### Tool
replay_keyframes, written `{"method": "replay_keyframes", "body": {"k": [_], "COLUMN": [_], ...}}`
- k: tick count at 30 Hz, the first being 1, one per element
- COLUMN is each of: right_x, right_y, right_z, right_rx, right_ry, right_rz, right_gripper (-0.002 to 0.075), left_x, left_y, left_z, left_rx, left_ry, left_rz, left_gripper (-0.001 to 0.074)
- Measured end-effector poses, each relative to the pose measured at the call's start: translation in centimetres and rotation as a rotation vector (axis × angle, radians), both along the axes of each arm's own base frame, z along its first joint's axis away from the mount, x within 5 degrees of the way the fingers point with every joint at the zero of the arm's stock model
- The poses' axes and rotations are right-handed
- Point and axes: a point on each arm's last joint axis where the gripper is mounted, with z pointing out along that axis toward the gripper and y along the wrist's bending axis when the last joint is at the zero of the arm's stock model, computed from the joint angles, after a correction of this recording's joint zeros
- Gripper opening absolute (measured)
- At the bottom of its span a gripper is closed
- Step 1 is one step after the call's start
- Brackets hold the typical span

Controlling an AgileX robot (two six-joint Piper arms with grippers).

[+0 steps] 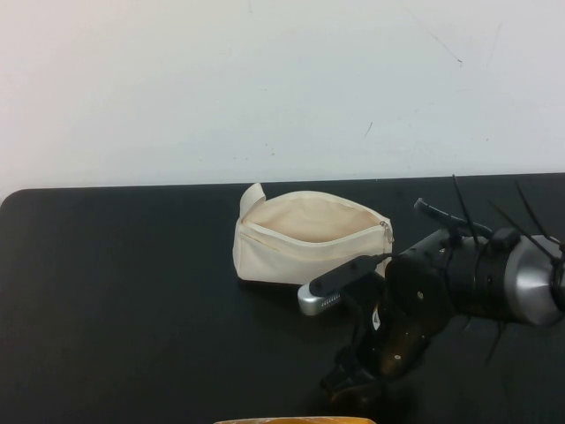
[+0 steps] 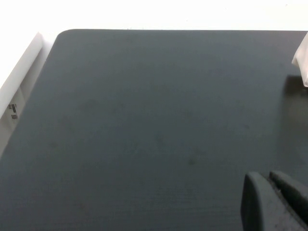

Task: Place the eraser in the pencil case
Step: Pick up the eraser from the table

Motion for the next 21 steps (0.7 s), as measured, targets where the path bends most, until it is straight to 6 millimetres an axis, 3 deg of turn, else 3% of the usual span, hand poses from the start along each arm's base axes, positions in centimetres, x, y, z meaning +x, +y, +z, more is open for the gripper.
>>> {"method": "replay_keyframes", "body": {"k": [4,8,10,17,21], "right_x": [0.0,0.0,0.0,0.0,0.7], "right_y": [0.0,0.0,-0.1,-0.1,0.3], "right_z": [0.0,0.0,0.0,0.4,1.2], "right_rx": [-0.004,-0.005,-0.006,-0.028,-0.017], "right_ry": [-0.006,-0.002,0.007,0.030,-0.010], "right_rz": [0.007,-0.019,-0.034,-0.037,-0.015], "right_gripper": [0.0257,0.0233,0.0270,0.0534,0.0584], "left_x": [0.0,0.0,0.0,0.0,0.0], "left_y": [0.0,0.0,0.0,0.0,0.0], "left_z": [0.0,0.0,0.0,0.0,0.0], "left_rx": [0.000,0.000,0.000,0.000,0.000], "left_ry": [0.000,0.000,0.000,0.000,0.000], "left_rz": [0.000,0.000,0.000,0.000,0.000], "left_gripper": [-0.0001,-0.0001,-0.0001,-0.0001,-0.0001]}}
